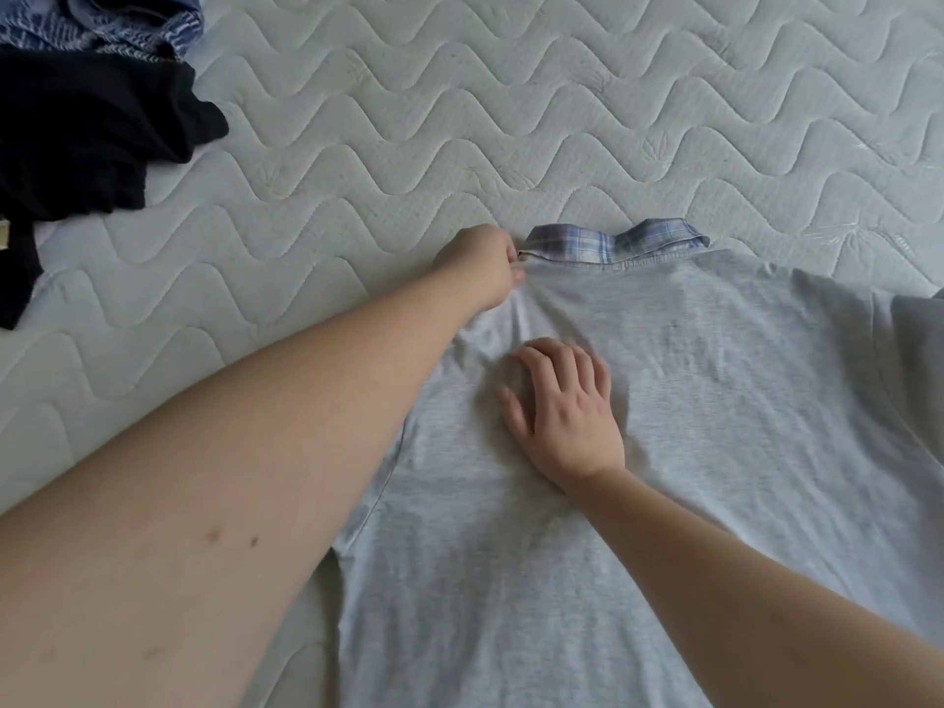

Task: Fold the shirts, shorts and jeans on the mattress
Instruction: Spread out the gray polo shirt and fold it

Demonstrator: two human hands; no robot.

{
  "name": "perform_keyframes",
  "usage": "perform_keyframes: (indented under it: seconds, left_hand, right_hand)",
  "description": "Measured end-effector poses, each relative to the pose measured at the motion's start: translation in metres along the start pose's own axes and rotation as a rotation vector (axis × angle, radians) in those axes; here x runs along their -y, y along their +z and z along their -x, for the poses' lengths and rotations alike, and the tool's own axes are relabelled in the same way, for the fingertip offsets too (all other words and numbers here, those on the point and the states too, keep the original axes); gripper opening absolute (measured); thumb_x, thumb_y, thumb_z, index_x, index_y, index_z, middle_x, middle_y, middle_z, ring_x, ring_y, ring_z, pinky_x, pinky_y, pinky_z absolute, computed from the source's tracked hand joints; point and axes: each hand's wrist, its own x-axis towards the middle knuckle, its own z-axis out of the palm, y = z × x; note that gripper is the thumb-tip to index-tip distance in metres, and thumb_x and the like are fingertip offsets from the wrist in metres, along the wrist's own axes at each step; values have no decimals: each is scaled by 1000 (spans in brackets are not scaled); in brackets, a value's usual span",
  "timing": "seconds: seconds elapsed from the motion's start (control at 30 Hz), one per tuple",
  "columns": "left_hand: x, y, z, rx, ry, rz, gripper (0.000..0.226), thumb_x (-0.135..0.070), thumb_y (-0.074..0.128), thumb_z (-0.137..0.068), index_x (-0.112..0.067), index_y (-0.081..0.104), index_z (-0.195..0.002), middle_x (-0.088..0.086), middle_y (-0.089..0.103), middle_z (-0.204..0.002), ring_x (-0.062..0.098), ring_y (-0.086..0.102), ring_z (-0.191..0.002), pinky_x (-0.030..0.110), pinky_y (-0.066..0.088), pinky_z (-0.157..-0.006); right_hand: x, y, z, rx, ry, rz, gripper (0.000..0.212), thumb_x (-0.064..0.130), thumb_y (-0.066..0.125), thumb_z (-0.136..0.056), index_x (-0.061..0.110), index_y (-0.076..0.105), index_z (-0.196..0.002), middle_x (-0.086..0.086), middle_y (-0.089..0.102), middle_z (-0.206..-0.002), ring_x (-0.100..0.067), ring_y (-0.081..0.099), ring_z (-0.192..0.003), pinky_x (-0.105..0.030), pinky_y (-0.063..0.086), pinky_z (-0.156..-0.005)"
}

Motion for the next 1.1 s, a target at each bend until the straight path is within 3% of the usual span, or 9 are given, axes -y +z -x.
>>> perform_keyframes:
  seconds: [0.17,0.27,0.4,0.57,0.7,0.77,0.9,1.03,1.1]
  left_hand:
    - [3,10,-4,-148,5,68,9,-22,62,-94,-18,66,-101,7,67,-108,26,61,-98,24,33,-72]
    - [10,14,1,-184,47,54,20,-35,65,-92,-16,63,-95,6,66,-97,26,60,-90,28,33,-67]
    - [44,-12,11,-4,-20,-99,50,-70,68,-74,-21,56,-77,-5,61,-79,19,58,-78,32,45,-70]
    - [112,-44,59,250,-68,-240,57,-66,71,-73,-10,66,-83,4,62,-75,18,54,-68,31,38,-61]
    - [155,-51,102,282,-129,-353,53,-61,69,-79,-14,65,-105,-2,59,-82,19,53,-77,31,39,-67]
    - [172,-48,120,267,-191,-324,62,-62,68,-79,-12,60,-116,5,63,-104,25,57,-94,31,41,-75]
    - [203,-44,159,182,-297,-278,55,-64,70,-76,-18,59,-105,9,64,-113,29,59,-100,33,45,-80]
    - [229,-45,190,-65,-356,68,24,-36,79,-80,-18,64,-79,9,66,-80,20,59,-68,28,44,-59]
    - [234,-45,202,-157,-423,505,10,-21,75,-86,-16,67,-85,11,68,-86,19,63,-72,32,53,-68]
  right_hand:
    - [-2,3,-6,119,-29,45,61,52,35,-98,17,41,-148,-4,37,-155,-20,26,-147,-43,14,-122]
    - [-3,8,-7,194,-19,100,65,56,29,-99,23,29,-154,-5,22,-162,-19,12,-151,-44,8,-122]
    - [-5,13,-7,213,-7,138,66,60,22,-99,28,20,-156,-3,12,-165,-18,4,-152,-43,3,-122]
    - [-4,13,-7,242,13,168,66,62,18,-98,30,14,-156,-2,7,-165,-17,1,-152,-44,3,-122]
    - [4,4,-13,338,52,225,68,63,11,-97,32,-1,-156,0,-9,-165,-16,-12,-151,-43,-6,-122]
    - [19,0,-13,355,125,231,68,57,13,-98,27,-3,-157,-2,-10,-165,-18,-13,-151,-41,-11,-121]
    - [104,7,26,394,83,34,71,42,30,-97,17,3,-158,-2,-5,-165,-17,-11,-151,-34,-16,-118]
    - [188,25,61,422,-10,-165,63,39,37,-100,18,18,-157,-3,6,-165,-19,-2,-152,-33,-14,-118]
    - [211,25,70,380,-42,-195,62,42,44,-97,18,31,-152,-7,23,-161,-24,14,-150,-39,2,-121]
